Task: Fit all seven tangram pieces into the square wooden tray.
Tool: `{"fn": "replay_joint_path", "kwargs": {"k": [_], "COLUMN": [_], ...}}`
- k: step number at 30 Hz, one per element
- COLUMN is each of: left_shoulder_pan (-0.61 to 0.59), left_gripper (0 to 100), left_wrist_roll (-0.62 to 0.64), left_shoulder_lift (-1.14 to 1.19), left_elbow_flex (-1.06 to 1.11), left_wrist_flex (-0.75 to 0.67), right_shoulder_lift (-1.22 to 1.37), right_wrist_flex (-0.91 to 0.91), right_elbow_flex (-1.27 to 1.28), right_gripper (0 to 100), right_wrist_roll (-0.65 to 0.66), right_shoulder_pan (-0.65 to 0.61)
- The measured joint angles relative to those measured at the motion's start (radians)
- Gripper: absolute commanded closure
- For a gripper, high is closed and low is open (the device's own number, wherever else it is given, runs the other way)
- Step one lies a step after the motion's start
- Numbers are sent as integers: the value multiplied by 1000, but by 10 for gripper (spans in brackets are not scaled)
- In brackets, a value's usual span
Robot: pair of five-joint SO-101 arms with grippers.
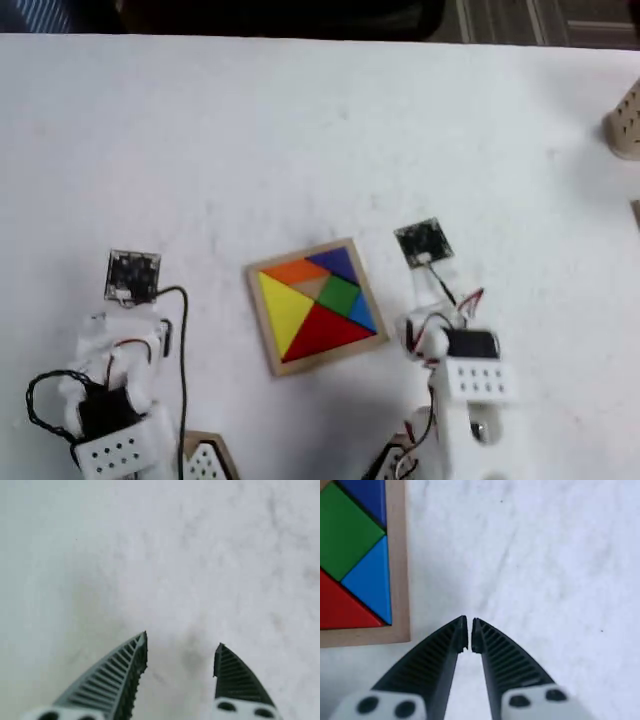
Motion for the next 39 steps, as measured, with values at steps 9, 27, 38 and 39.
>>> {"fn": "replay_joint_path", "kwargs": {"k": [9, 27, 38, 39], "left_shoulder_pan": [25, 26, 26, 26], "left_gripper": [977, 977, 977, 977], "left_wrist_roll": [-2, -2, -2, -2], "left_shoulder_lift": [-11, -11, -11, -11], "left_elbow_flex": [14, 14, 14, 14], "left_wrist_flex": [0, 32, 32, 32], "right_shoulder_lift": [-396, -701, -701, -701], "right_wrist_flex": [101, 339, 339, 339], "right_elbow_flex": [219, 276, 276, 276], "right_gripper": [980, 978, 980, 980], "right_wrist_roll": [0, 0, 0, 0], "right_shoulder_pan": [28, 26, 26, 26]}}
